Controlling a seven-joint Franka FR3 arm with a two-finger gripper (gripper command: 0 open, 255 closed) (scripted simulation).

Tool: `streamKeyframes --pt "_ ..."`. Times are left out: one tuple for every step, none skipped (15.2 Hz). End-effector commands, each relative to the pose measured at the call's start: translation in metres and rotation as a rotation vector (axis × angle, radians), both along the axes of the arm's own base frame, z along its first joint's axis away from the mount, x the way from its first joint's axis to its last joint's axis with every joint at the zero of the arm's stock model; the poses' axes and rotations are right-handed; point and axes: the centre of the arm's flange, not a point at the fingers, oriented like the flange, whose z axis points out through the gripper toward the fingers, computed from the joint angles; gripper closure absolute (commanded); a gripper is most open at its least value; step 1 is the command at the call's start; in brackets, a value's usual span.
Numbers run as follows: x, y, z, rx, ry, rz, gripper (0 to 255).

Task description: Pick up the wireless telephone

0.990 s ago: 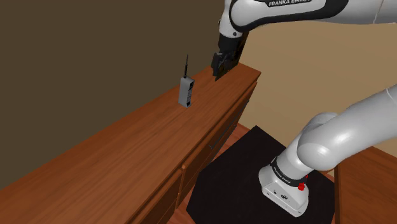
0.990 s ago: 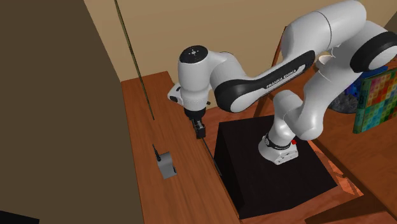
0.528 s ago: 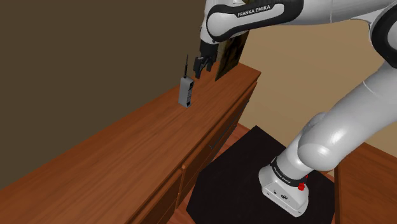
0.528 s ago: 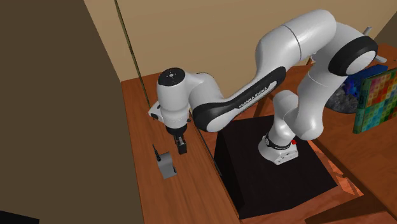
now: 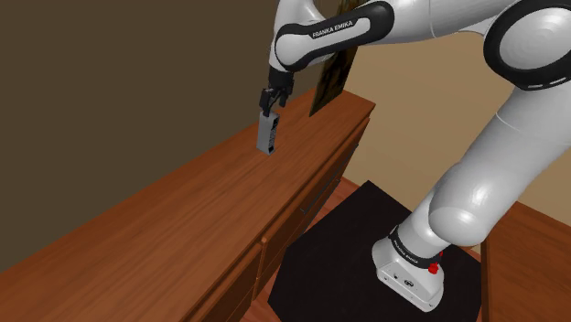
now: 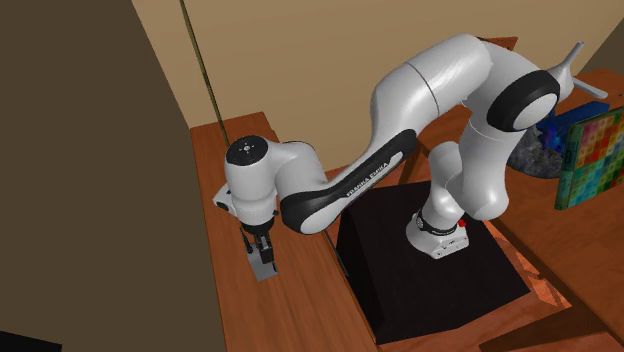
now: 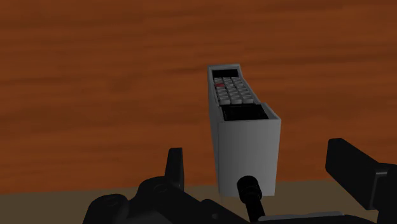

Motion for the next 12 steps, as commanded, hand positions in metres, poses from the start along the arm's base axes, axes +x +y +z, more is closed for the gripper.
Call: streamKeyframes --pt "0.001 0.000 -0.011 0.000 -0.001 0.000 0" --pt "0.001 0.000 -0.016 0.000 -0.001 0.000 0" --pt "0.001 0.000 -0.022 0.000 -0.001 0.000 0" --pt "0.001 0.000 -0.030 0.000 -0.001 0.000 0" --pt "0.001 0.000 -0.030 0.000 -0.001 0.000 0" --pt "0.001 0.000 -0.030 0.000 -0.001 0.000 0" --pt "0.001 0.000 -0.030 0.000 -0.001 0.000 255" --pt "0.001 0.000 -0.030 0.000 -0.001 0.000 255" --pt "0.001 0.000 -0.030 0.000 -0.001 0.000 255" --pt "0.001 0.000 -0.029 0.000 -0.001 0.000 255" --pt "0.001 0.000 -0.029 0.000 -0.001 0.000 255" --pt "0.001 0.000 -0.029 0.000 -0.001 0.000 255"
